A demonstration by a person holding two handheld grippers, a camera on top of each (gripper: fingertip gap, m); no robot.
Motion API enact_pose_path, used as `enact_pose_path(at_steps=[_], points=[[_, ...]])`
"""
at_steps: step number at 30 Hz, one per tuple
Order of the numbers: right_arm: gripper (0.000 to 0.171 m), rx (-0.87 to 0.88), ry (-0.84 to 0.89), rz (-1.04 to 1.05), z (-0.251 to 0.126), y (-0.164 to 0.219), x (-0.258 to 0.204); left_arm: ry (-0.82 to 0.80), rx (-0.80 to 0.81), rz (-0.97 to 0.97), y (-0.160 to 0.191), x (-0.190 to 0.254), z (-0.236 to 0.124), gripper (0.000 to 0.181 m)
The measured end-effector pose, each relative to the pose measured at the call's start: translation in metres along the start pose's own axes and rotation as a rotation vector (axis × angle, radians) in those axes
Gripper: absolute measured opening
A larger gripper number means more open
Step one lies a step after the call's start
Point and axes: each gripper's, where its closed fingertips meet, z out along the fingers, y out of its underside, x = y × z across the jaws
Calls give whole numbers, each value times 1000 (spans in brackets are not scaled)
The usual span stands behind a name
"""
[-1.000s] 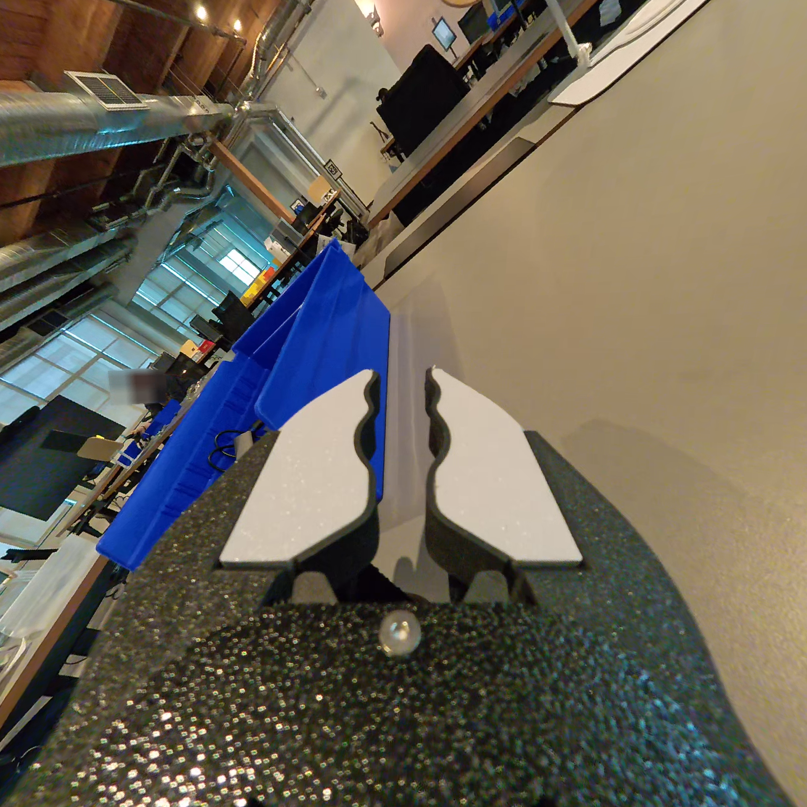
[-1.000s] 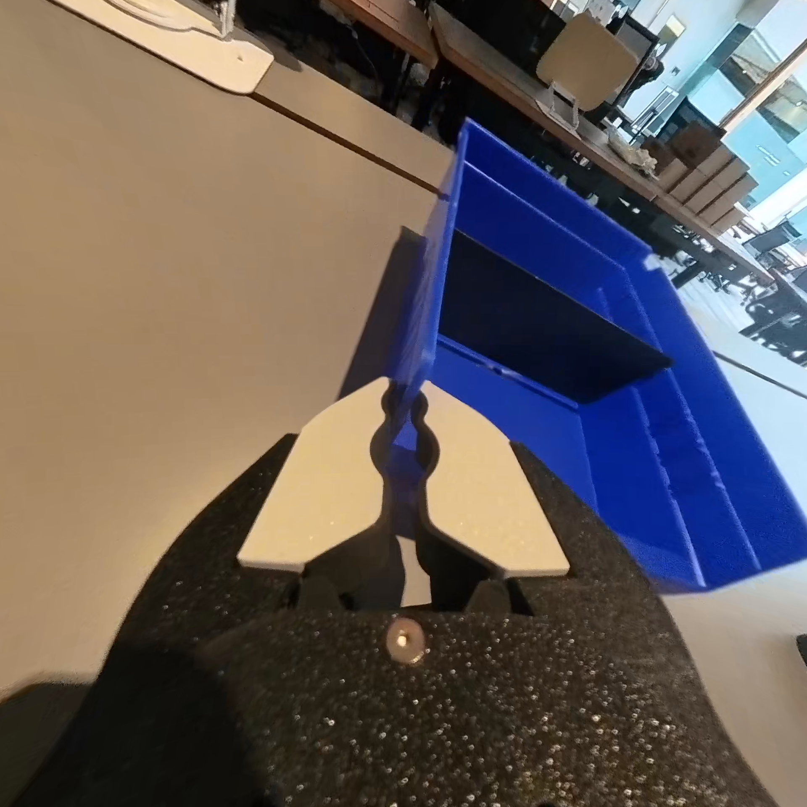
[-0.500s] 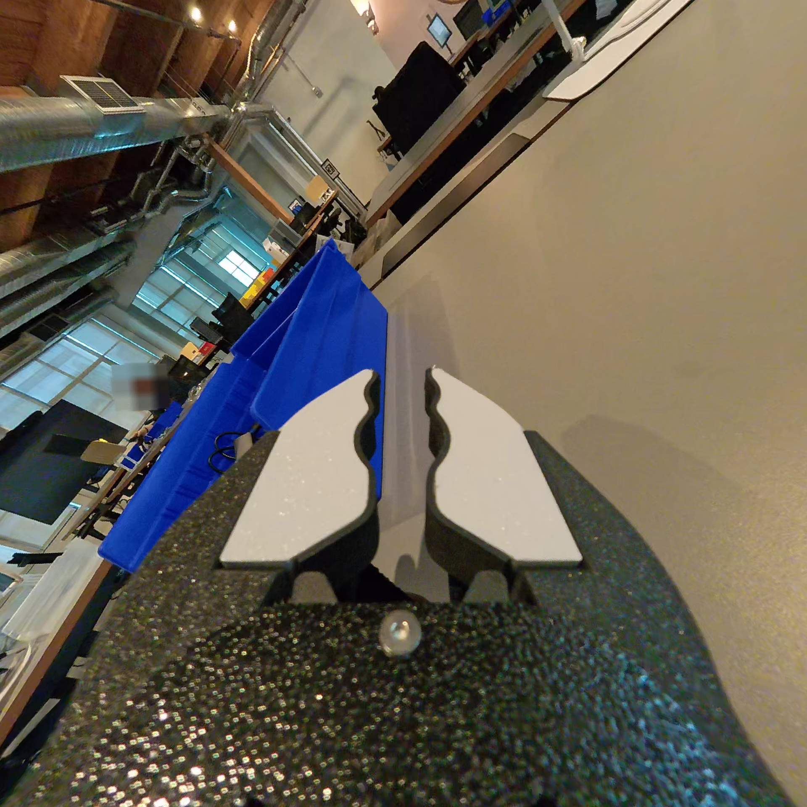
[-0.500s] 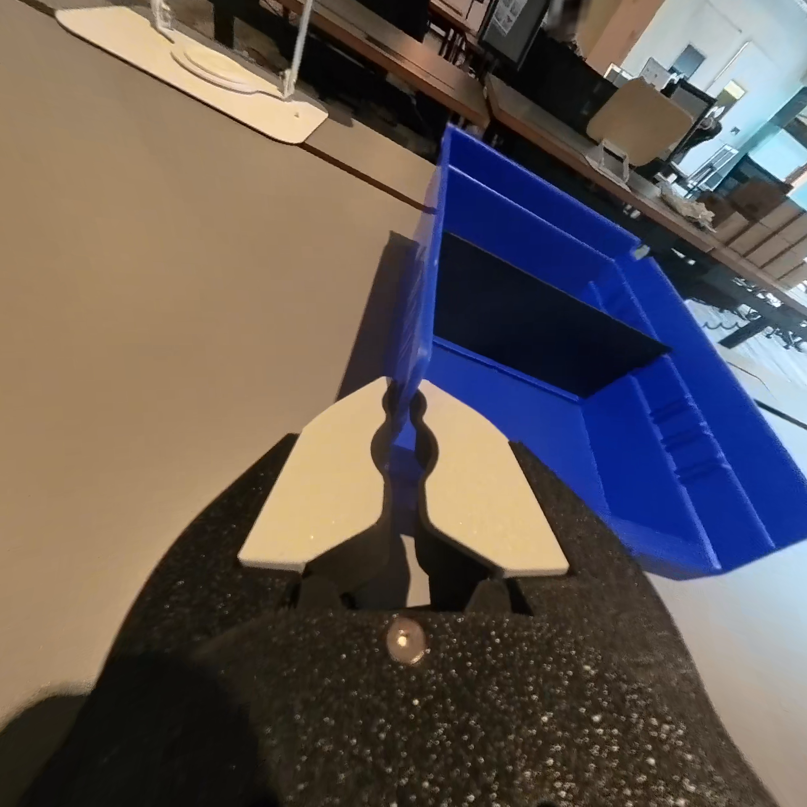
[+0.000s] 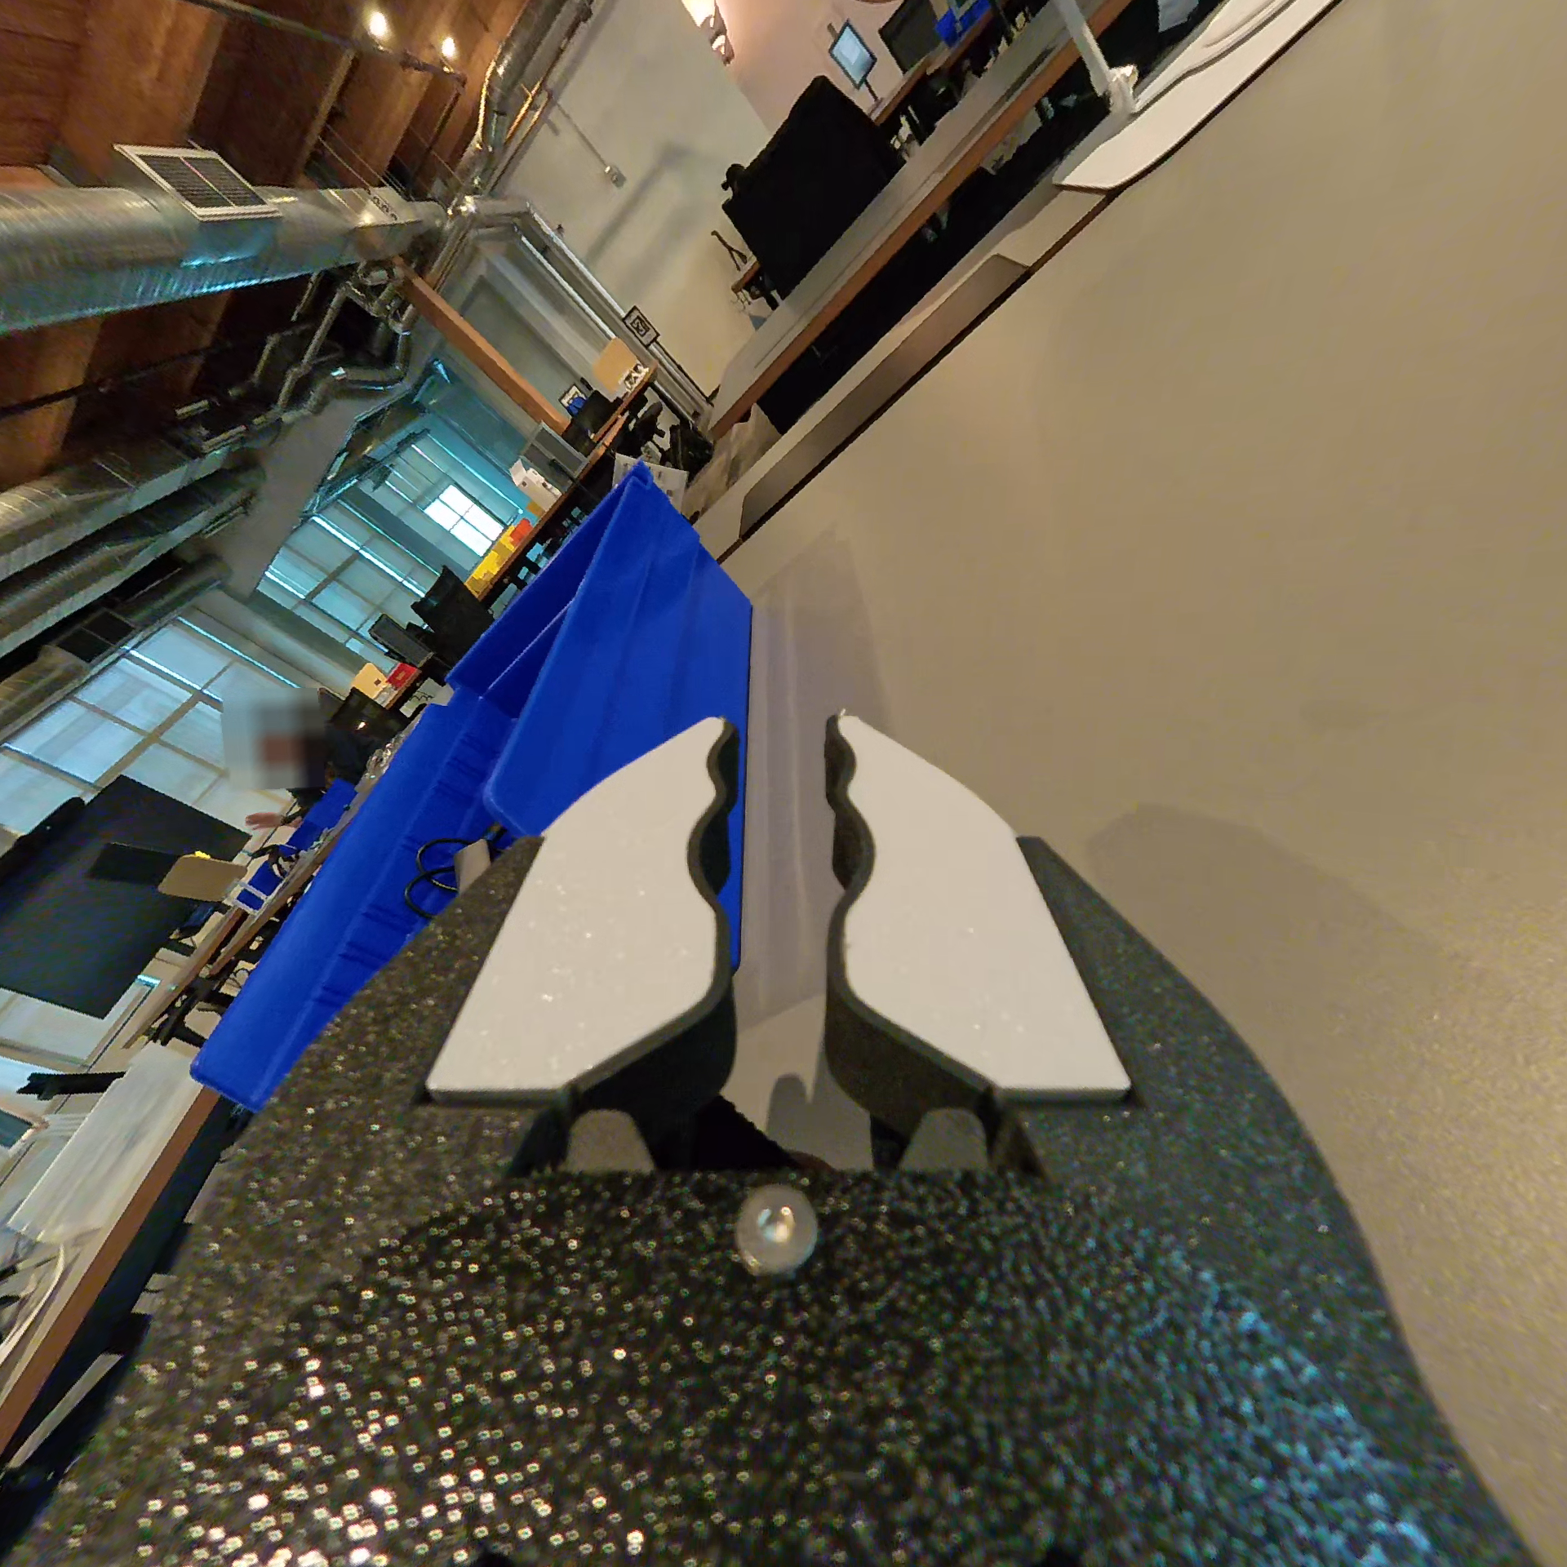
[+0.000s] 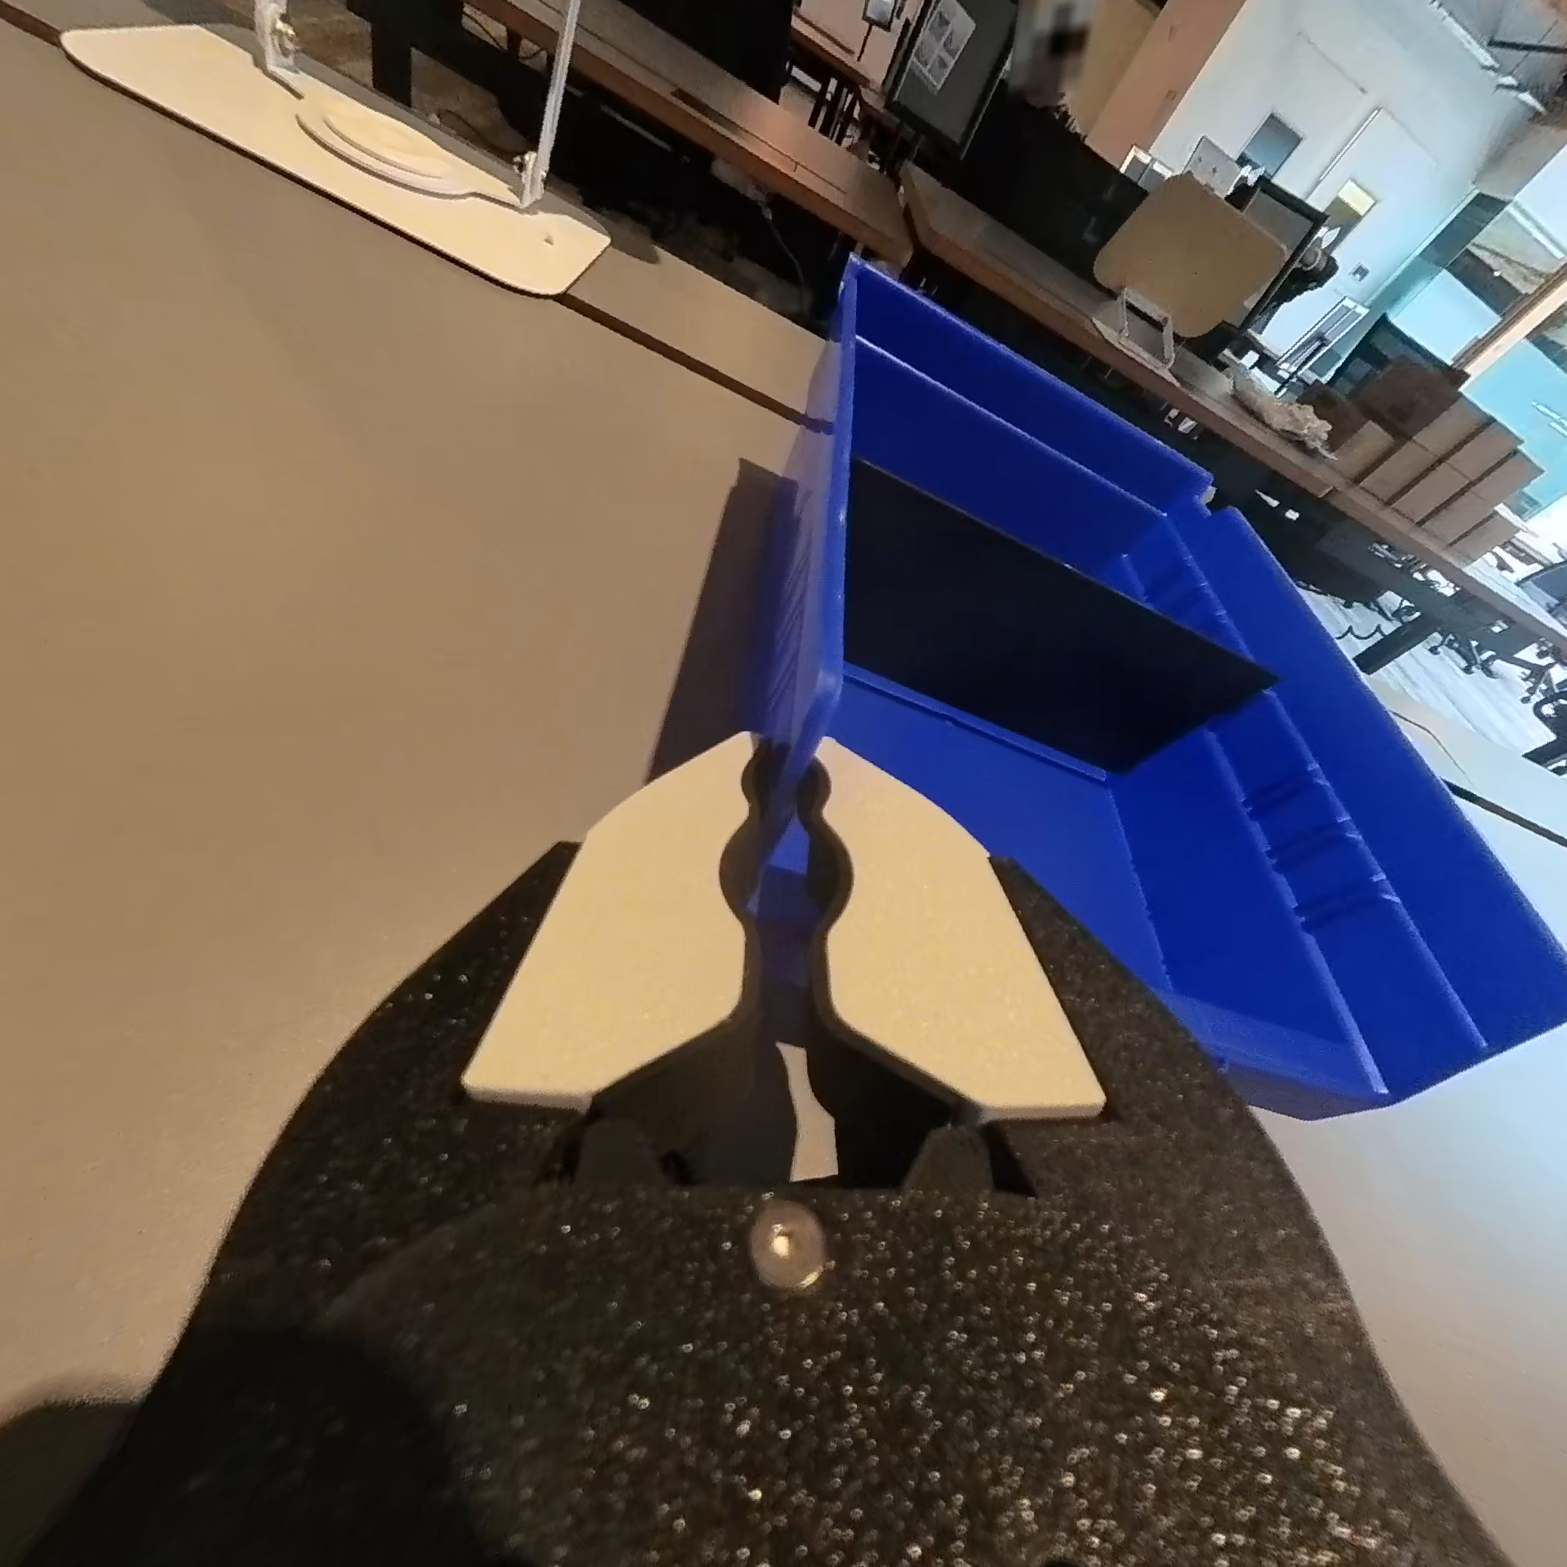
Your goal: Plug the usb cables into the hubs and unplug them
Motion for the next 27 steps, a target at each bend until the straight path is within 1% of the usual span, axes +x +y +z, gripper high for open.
enact_pose_path(at_steps=[10, 13, 15, 17, 19, 23, 26, 27], points=[[8, 44, 29, -34, -7, 0, 1, 1, 0, 0, 0, 0, 0, 19], [18, 181, 61, -53, -27, -20, 1, -7, 10, -15, -1, -2, -1, 19], [18, 327, 53, -76, -47, -41, -6, -13, 36, -46, -4, -6, -2, 19], [18, 454, -14, -94, -65, -58, -23, -18, 85, -105, -10, -11, -6, 19], [17, 495, -103, -116, -72, -64, -43, -20, 145, -176, -16, -18, -11, 19], [19, 446, -285, -154, -68, -55, -77, -35, 253, -318, -25, -35, -22, 20], [21, 375, -375, -146, -60, -45, -90, -63, 336, -479, -29, -55, -32, 19], [24, 352, -381, -152, -58, -42, -91, -72, 347, -500, -30, -62, -35, 19]])
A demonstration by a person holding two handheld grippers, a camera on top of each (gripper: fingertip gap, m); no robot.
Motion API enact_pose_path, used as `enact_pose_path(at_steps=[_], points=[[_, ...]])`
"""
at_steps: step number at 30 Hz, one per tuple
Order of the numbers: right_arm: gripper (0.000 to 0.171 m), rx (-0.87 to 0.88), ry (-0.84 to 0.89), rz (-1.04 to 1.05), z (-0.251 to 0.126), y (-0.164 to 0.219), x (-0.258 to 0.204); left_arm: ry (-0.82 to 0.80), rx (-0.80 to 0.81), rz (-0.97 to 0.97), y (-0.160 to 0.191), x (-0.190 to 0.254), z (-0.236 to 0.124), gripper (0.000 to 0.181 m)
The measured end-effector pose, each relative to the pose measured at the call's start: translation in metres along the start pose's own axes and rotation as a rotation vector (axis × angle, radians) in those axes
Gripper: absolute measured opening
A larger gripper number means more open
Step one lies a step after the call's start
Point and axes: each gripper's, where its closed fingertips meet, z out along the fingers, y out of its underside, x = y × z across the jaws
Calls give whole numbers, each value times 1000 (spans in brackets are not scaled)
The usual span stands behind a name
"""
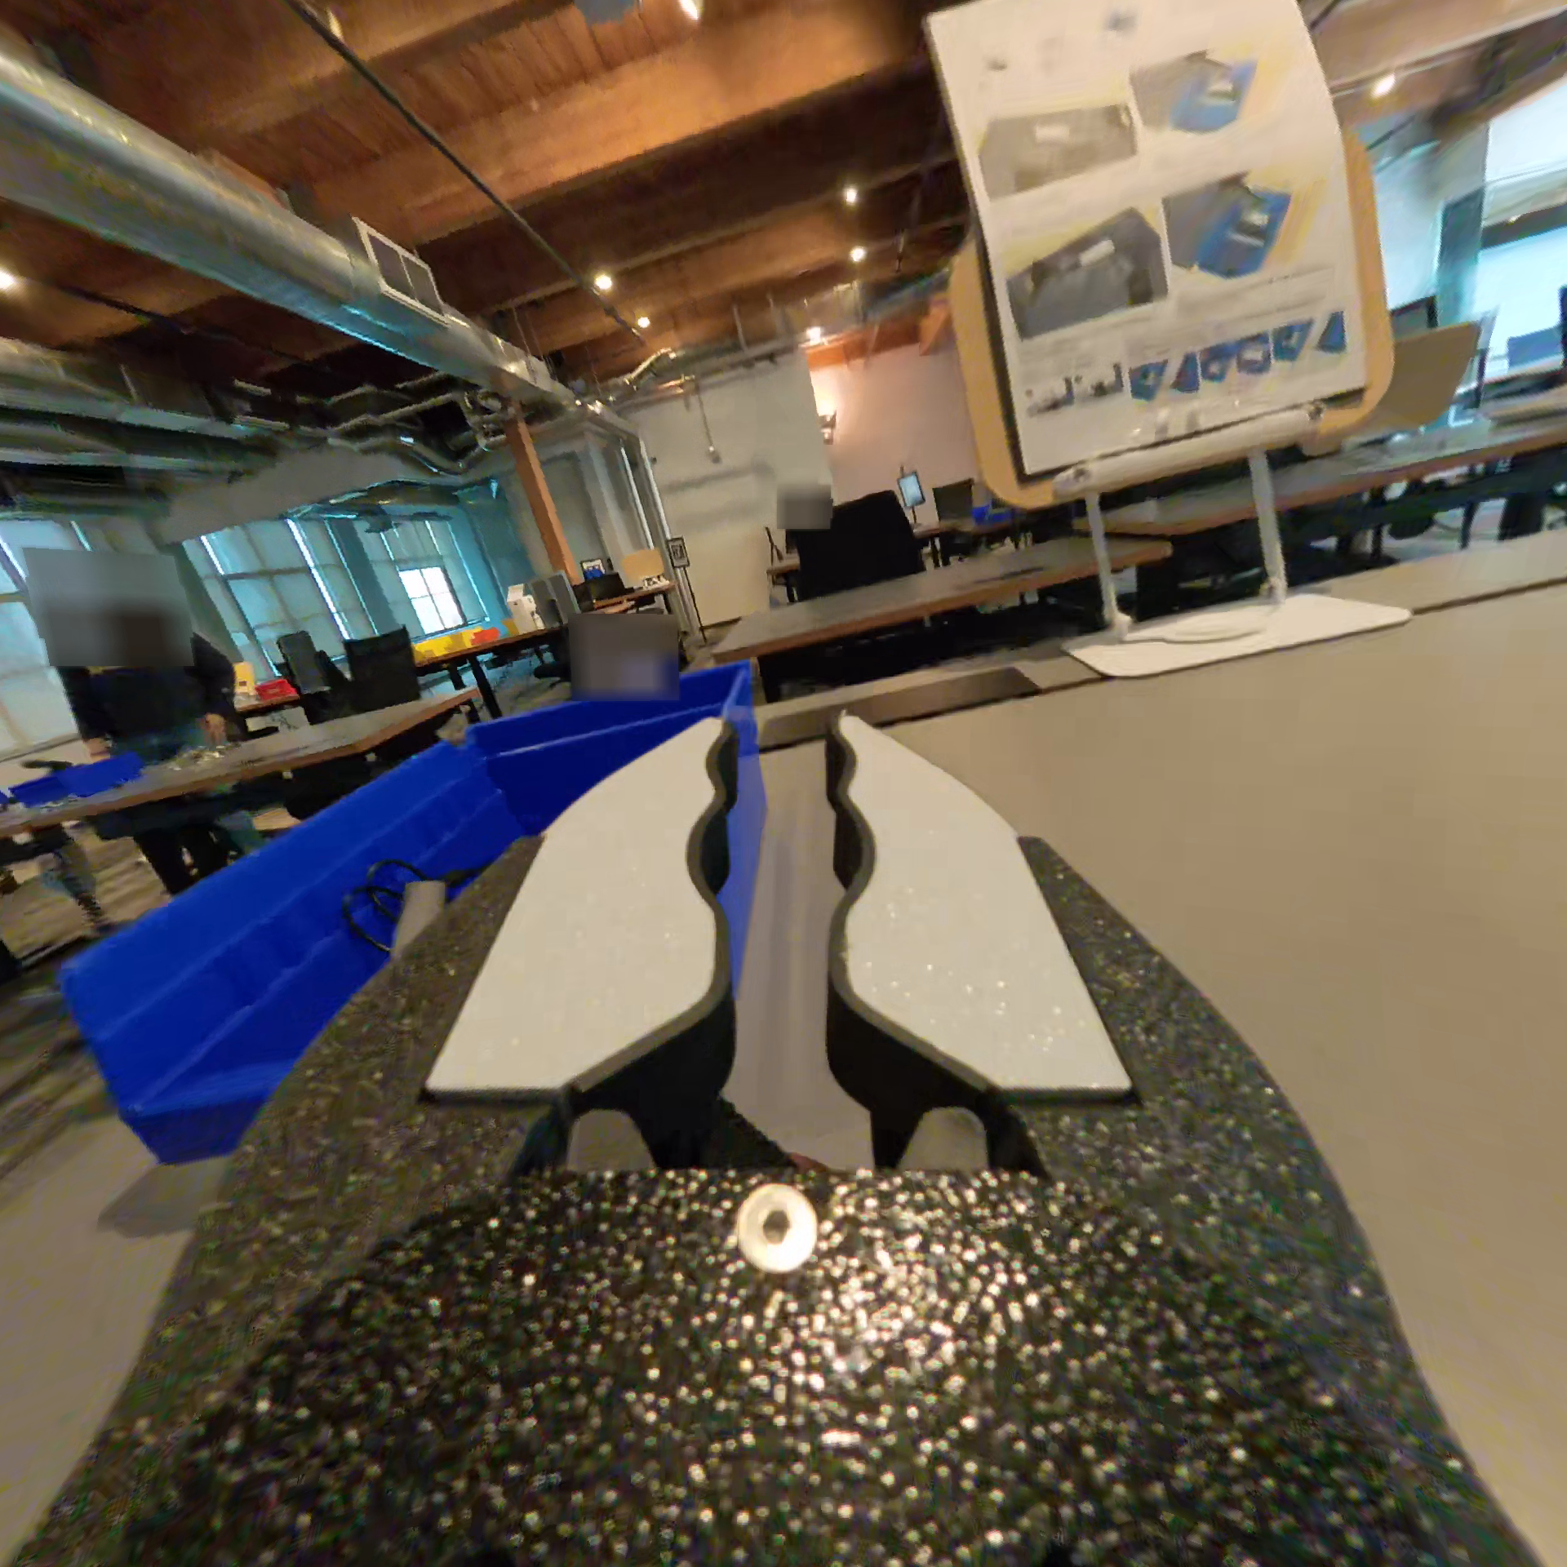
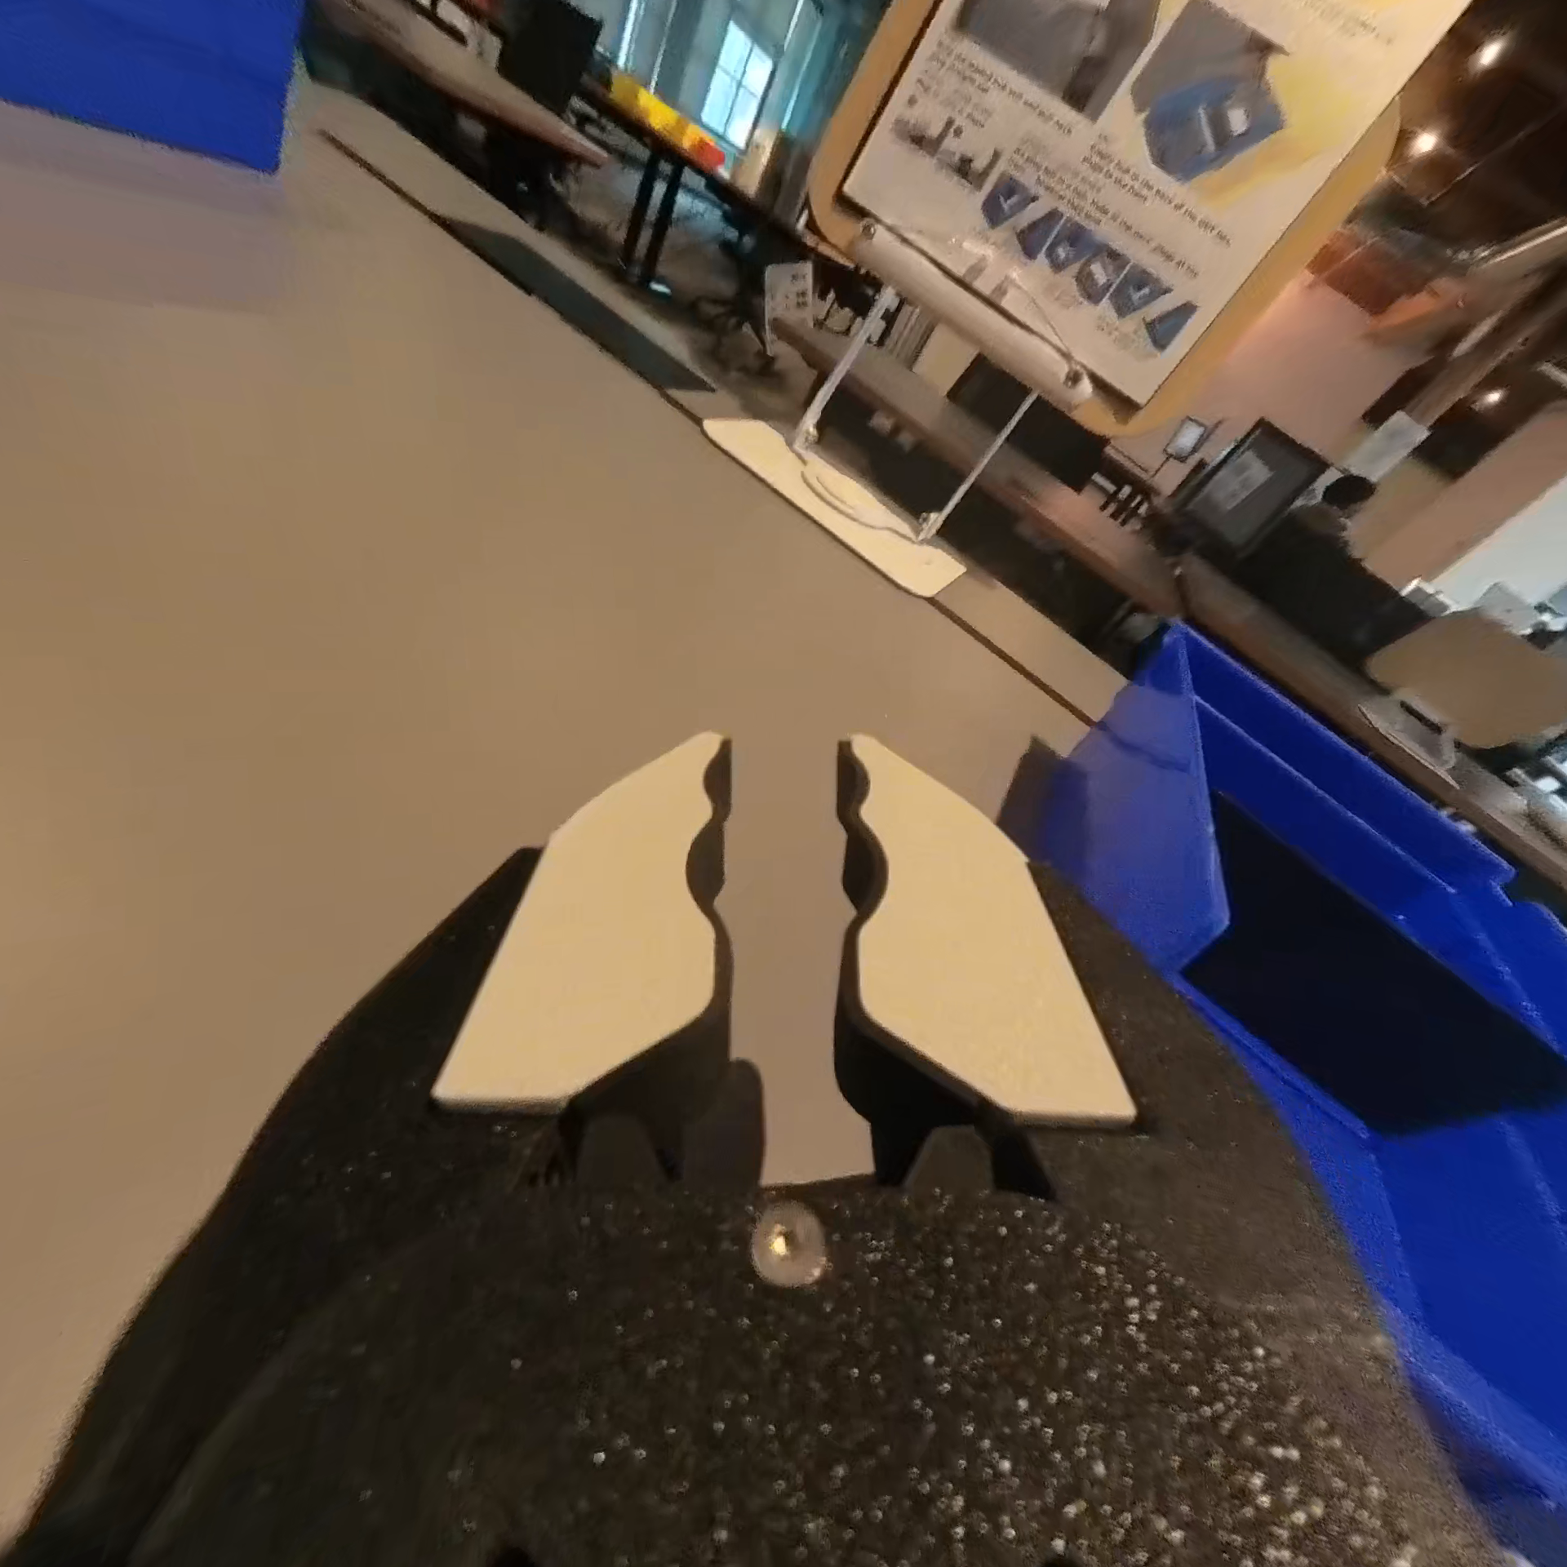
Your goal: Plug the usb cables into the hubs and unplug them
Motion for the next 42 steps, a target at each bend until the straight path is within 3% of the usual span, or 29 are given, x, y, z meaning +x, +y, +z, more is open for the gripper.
enact_pose_path(at_steps=[4, 7, 11, 16, 22, 25, 32, 36, 42], points=[[24, -56, -15, -83, 6, 6, -10, -103, -85, 80, -16, -49, 14, 19], [23, -103, -36, -166, 10, 13, -21, -121, -290, 16, -7, -101, 43, 23], [22, -122, -45, -174, 12, 16, -22, -60, -718, -115, 49, -152, 74, 35], [22, -132, -51, -137, 14, 17, -19, -52, -1229, 0, 136, -179, 77, 46], [21, -142, -51, -184, 15, 19, -23, -49, -1434, 57, 187, -173, 73, 45], [21, -142, -51, -194, 14, 19, -24, -79, -1464, 124, 195, -177, 73, 33], [21, -138, -49, -216, 14, 18, -26, -130, -1399, 184, 187, -184, 79, 29], [21, -140, -48, -221, 14, 19, -27, -237, -1232, 223, 153, -195, 86, 27], [21, -139, -45, -236, 14, 19, -28, -386, -979, 319, 68, -211, 87, 25]])
